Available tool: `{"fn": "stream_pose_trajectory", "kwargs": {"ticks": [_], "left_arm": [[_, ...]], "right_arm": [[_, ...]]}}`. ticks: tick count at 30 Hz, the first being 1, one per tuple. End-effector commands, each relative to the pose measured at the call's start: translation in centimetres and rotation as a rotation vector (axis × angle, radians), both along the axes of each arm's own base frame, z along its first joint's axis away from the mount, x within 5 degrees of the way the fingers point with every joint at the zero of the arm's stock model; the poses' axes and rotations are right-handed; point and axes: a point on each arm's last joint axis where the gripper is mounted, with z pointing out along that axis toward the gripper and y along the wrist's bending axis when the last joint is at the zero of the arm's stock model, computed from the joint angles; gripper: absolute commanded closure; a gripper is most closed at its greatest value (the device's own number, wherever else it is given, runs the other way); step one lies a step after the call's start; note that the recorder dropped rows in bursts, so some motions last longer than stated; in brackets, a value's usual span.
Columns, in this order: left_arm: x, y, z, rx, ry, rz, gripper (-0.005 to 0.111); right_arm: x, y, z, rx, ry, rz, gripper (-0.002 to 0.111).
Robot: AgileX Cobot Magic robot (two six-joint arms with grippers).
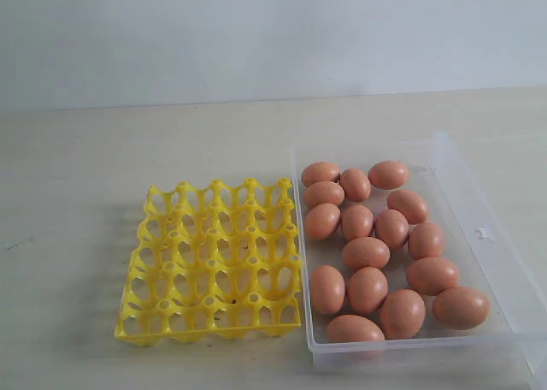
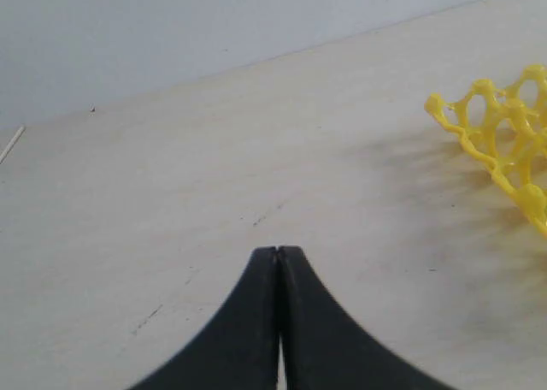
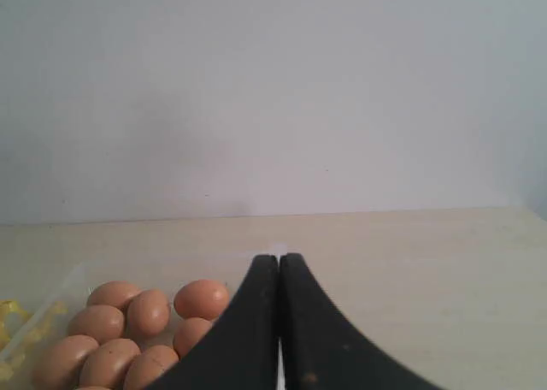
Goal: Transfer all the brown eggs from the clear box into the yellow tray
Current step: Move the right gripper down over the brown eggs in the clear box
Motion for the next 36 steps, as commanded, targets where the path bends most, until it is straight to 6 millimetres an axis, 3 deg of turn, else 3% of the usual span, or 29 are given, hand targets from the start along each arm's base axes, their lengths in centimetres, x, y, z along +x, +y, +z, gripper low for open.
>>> {"fn": "stream_pose_trajectory", "kwargs": {"ticks": [1, 6, 13, 23, 25, 27, 30, 33, 36], "left_arm": [[0.0, 0.0, 0.3, -0.015, -0.022, 0.001, 0.107], [0.0, 0.0, 0.3, -0.015, -0.022, 0.001, 0.107], [0.0, 0.0, 0.3, -0.015, -0.022, 0.001, 0.107], [0.0, 0.0, 0.3, -0.015, -0.022, 0.001, 0.107], [0.0, 0.0, 0.3, -0.015, -0.022, 0.001, 0.107], [0.0, 0.0, 0.3, -0.015, -0.022, 0.001, 0.107], [0.0, 0.0, 0.3, -0.015, -0.022, 0.001, 0.107], [0.0, 0.0, 0.3, -0.015, -0.022, 0.001, 0.107], [0.0, 0.0, 0.3, -0.015, -0.022, 0.001, 0.107]], "right_arm": [[0.0, 0.0, 0.1, 0.108, -0.018, 0.0, 0.108], [-0.1, 0.0, 0.2, 0.145, -0.019, 0.003, 0.108], [0.6, 0.1, 3.4, 0.32, -0.003, 0.009, 0.108], [4.2, 0.5, 6.5, 0.358, 0.208, -0.012, 0.108], [5.5, 0.7, 7.4, 0.32, 0.323, -0.012, 0.108], [8.0, 1.0, 9.4, 0.16, 0.47, 0.011, 0.108], [13.0, 2.4, 11.9, -0.029, 0.711, 0.097, 0.108], [17.7, 4.6, 11.8, -0.152, 0.897, 0.201, 0.108], [21.9, 7.1, 10.1, -0.206, 1.067, 0.32, 0.108]]}}
